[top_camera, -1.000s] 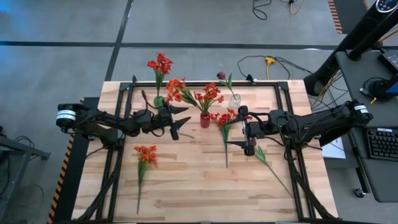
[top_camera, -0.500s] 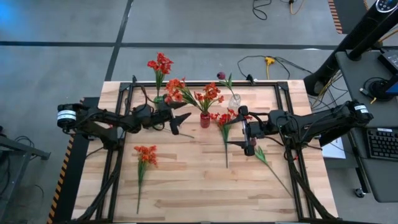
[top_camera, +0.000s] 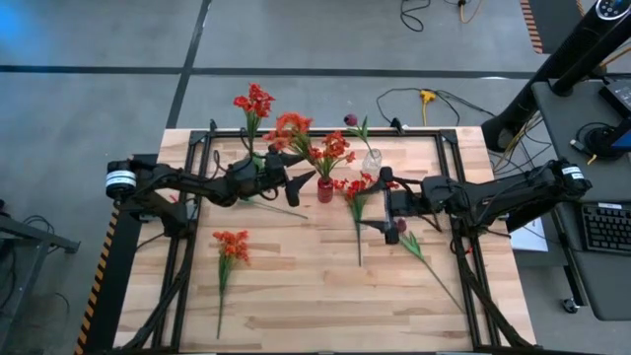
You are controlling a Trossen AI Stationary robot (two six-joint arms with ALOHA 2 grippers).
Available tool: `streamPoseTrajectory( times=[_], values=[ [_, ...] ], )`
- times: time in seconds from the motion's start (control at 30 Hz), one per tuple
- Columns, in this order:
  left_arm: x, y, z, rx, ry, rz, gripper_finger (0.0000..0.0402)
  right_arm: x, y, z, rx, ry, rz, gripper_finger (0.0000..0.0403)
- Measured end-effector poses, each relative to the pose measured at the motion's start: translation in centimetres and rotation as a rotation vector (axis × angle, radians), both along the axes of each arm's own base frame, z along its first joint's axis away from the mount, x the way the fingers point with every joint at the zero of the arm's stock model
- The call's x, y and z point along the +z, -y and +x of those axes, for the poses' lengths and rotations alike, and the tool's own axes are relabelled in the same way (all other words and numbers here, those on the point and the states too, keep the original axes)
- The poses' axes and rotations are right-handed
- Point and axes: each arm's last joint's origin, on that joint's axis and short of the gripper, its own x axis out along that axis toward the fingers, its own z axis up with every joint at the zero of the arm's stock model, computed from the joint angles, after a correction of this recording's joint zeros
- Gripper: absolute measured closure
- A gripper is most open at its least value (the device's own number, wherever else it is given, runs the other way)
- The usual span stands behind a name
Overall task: Sort flowers into vase by color
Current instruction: Put the top orange flowers into the red vase
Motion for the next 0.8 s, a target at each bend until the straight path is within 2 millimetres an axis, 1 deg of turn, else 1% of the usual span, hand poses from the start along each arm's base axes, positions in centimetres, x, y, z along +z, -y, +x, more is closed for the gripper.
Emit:
streamPoseTrajectory(
  times=[0.1, 0.17, 0.27, 0.33, 0.4, 0.47, 0.63, 0.8],
  values=[
    [-0.3, 0.0, 0.3, -0.007, -0.011, -0.002, 0.0150, -0.7, 0.3, 0.0, -0.094, -0.065, 0.038, 0.0099],
    [-0.2, -0.1, 0.4, -0.006, -0.010, -0.002, 0.0151, -1.2, 0.3, 0.2, -0.114, -0.093, 0.067, 0.0099],
    [-0.2, -0.1, 0.4, -0.006, -0.011, 0.003, 0.0154, -2.5, 0.3, 0.8, -0.125, -0.148, 0.081, 0.0099],
    [-0.1, -0.1, 0.3, -0.006, -0.010, 0.013, 0.0159, -3.6, 0.6, 1.5, -0.184, -0.192, 0.085, 0.0099],
    [0.0, 0.0, 0.2, -0.005, -0.007, 0.019, 0.0165, -4.9, 1.1, 2.2, -0.255, -0.236, 0.088, 0.0099],
    [0.0, 0.0, 0.2, -0.006, -0.008, 0.022, 0.0172, -6.1, 1.6, 2.9, -0.284, -0.288, 0.080, 0.0099],
    [0.1, 0.0, 0.3, -0.005, -0.014, 0.028, 0.0191, -8.3, 3.3, 3.9, -0.361, -0.354, 0.130, 0.0099],
    [0.2, -0.1, 0.3, -0.004, -0.009, 0.030, 0.0199, -11.4, 5.1, 4.9, -0.427, -0.329, 0.178, 0.0099]
  ],
)
